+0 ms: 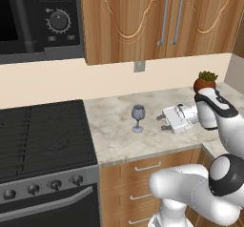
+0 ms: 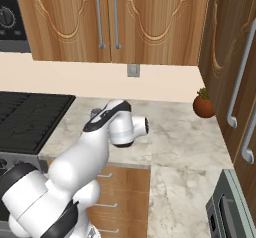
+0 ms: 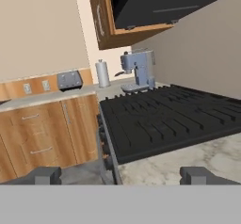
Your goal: Retrieve the wine glasses from the counter and place one next to each plate.
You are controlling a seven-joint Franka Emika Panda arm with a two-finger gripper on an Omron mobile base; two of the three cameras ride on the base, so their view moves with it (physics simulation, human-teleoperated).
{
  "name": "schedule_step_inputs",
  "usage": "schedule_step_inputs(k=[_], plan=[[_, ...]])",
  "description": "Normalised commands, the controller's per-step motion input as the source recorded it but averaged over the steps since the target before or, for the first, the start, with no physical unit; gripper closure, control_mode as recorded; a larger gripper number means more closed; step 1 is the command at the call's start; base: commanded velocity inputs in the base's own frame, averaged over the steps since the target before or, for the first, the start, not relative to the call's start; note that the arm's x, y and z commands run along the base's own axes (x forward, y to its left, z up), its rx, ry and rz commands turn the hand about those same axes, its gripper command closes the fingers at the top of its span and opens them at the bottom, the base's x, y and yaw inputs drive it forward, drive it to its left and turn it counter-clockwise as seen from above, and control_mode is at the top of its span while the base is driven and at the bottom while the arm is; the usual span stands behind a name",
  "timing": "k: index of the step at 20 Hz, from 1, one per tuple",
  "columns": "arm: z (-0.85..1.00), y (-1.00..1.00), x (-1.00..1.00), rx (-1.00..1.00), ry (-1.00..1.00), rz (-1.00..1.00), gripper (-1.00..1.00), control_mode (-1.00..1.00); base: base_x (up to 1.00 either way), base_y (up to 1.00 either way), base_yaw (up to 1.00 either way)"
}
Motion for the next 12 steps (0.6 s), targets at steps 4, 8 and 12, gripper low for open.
schedule_step_inputs(k=[4, 8, 12], plan=[[-0.02, 0.11, 0.0, 0.0, 0.02, -0.03, -1.0, -1.0, 0.0, 0.0, 0.0], [-0.02, 0.05, 0.0, 0.0, 0.01, -0.02, -1.0, -1.0, 0.0, 0.0, 0.0], [0.0, 0.0, 0.0, 0.0, 0.0, 0.0, -1.0, -1.0, 0.0, 0.0, 0.0]])
